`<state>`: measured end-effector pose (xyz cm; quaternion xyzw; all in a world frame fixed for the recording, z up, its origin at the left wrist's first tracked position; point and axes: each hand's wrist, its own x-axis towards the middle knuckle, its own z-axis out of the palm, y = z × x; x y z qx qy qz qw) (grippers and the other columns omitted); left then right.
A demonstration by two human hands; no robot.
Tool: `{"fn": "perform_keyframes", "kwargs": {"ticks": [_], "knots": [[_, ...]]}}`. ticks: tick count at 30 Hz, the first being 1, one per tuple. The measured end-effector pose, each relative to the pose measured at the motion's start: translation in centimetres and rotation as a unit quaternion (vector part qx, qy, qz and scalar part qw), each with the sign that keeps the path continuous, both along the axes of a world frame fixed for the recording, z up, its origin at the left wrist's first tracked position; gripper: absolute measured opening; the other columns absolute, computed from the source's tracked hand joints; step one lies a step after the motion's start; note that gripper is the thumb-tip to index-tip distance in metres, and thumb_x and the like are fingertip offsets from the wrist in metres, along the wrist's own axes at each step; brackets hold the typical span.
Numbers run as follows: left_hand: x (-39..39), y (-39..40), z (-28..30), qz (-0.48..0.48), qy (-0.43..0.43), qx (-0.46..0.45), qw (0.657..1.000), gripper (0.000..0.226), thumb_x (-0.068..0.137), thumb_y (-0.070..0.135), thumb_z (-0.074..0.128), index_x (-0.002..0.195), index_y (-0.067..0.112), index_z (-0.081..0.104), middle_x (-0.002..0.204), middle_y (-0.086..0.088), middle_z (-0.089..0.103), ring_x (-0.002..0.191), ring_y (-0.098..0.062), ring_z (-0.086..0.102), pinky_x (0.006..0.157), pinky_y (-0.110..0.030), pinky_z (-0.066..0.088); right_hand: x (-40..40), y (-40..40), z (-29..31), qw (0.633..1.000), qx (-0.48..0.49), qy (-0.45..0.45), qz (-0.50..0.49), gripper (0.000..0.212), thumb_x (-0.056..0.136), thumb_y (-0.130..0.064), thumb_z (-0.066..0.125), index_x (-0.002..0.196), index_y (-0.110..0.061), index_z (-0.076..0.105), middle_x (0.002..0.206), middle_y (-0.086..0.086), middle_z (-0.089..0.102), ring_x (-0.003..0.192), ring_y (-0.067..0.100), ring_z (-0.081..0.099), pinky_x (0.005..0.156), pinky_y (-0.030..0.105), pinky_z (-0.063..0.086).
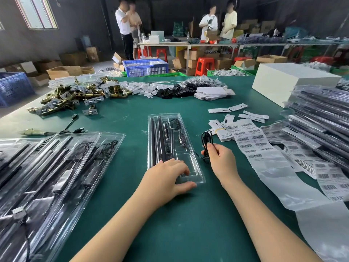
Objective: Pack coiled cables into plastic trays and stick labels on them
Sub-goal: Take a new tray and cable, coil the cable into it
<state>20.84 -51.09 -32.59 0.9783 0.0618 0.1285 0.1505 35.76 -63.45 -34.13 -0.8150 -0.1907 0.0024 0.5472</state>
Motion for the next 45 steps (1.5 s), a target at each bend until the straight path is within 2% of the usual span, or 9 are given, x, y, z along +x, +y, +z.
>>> {"fn": "perform_keyframes", "kwargs": {"ticks": [5,9,15,19,25,32,36,40,45], "knots": [[0.5,-2.0,-0.8,-0.004,-0.048,0.137,0.989,0.033,0.094,0.037,0.042,0.082,0.014,0.063,0.098,-0.004,0.068,0.102,-0.019,0.066,0.087,-0.048,0.054,0.1,-0.1,-0.1,1.000,-0.003,0.001,-0.014,0.034,0.101,-0.026,0.047,0.080,-0.014,0.070,0.050,-0.016,0.057,0.042,-0.004,0.046,0.044,0.013,0.032],[0.5,-2.5,-1.2,0.012,-0.111,0.125,0.986,0.038,0.094,0.029,0.034,0.074,0.011,0.060,0.088,-0.005,0.071,0.094,-0.019,0.070,0.072,-0.047,0.059,0.0,-0.3,0.3,1.000,-0.001,0.003,-0.012,0.034,0.101,-0.028,0.046,0.076,-0.022,0.069,0.067,-0.011,0.067,0.045,-0.003,0.047,0.046,0.014,0.032],[0.3,-2.4,-1.2,0.026,-0.034,0.023,0.999,0.030,0.103,0.028,0.028,0.097,0.009,0.050,0.102,-0.005,0.061,0.100,-0.025,0.059,0.106,-0.047,0.037,-0.2,0.2,1.2,0.998,-0.018,0.056,-0.001,0.039,0.099,-0.031,0.048,0.067,-0.025,0.070,0.067,0.008,0.067,0.058,0.017,0.040,0.053,0.030,0.030],[0.3,-2.3,-1.1,0.040,-0.019,0.005,0.999,0.023,0.103,0.025,0.027,0.103,0.011,0.044,0.102,0.000,0.056,0.094,-0.023,0.053,0.111,-0.040,0.026,-0.3,0.5,1.6,0.995,-0.034,0.091,0.004,0.036,0.097,-0.029,0.050,0.076,-0.012,0.074,0.067,0.018,0.059,0.061,0.018,0.037,0.057,0.031,0.027],[0.2,-2.4,-0.8,0.045,-0.020,-0.018,0.999,0.022,0.103,0.024,0.027,0.102,0.011,0.044,0.098,0.000,0.056,0.089,-0.024,0.054,0.108,-0.037,0.026,-0.7,0.7,2.0,0.993,-0.080,0.082,0.015,0.050,0.093,-0.026,0.053,0.053,-0.020,0.023,0.054,-0.001,0.018,0.053,0.016,0.017,0.054,0.033,0.012],[0.1,-2.5,-0.7,0.055,-0.054,-0.028,0.997,0.022,0.102,0.022,0.028,0.098,0.009,0.045,0.083,-0.001,0.054,0.072,-0.027,0.048,0.101,-0.032,0.029,-1.4,1.2,1.7,0.991,-0.094,0.086,0.027,0.052,0.092,-0.024,0.052,0.051,-0.023,0.019,0.046,-0.007,0.015,0.051,0.015,0.015,0.054,0.033,0.011],[-0.1,-2.5,-0.6,0.063,-0.088,-0.043,0.993,0.022,0.102,0.021,0.031,0.096,0.007,0.047,0.076,-0.005,0.055,0.071,-0.036,0.048,0.076,-0.029,0.026,-1.6,1.7,1.2,0.988,-0.139,0.072,0.002,0.052,0.092,-0.029,0.050,0.048,-0.018,0.023,0.046,-0.005,0.025,0.066,0.024,0.032,0.060,0.035,0.022],[0.0,-2.5,-0.7,0.055,-0.090,-0.060,0.993,0.022,0.102,0.020,0.031,0.095,0.007,0.046,0.085,-0.008,0.059,0.075,-0.038,0.050,0.081,-0.033,0.032,-2.3,2.2,0.8,0.964,-0.263,0.043,0.001,0.054,0.095,-0.048,0.042,0.051,-0.017,0.045,0.084,0.005,0.061,0.105,0.033,0.041,0.088,0.037,0.037],[0.2,-2.4,-0.9,0.053,-0.058,-0.053,0.996,0.020,0.102,0.021,0.030,0.099,0.009,0.046,0.091,-0.005,0.058,0.078,-0.033,0.051,0.098,-0.036,0.032,-2.5,2.5,0.0,0.940,-0.340,-0.019,0.013,0.048,0.096,-0.057,0.038,0.058,-0.027,0.040,0.120,0.002,0.045,0.114,0.029,0.033,0.093,0.038,0.026]]}}
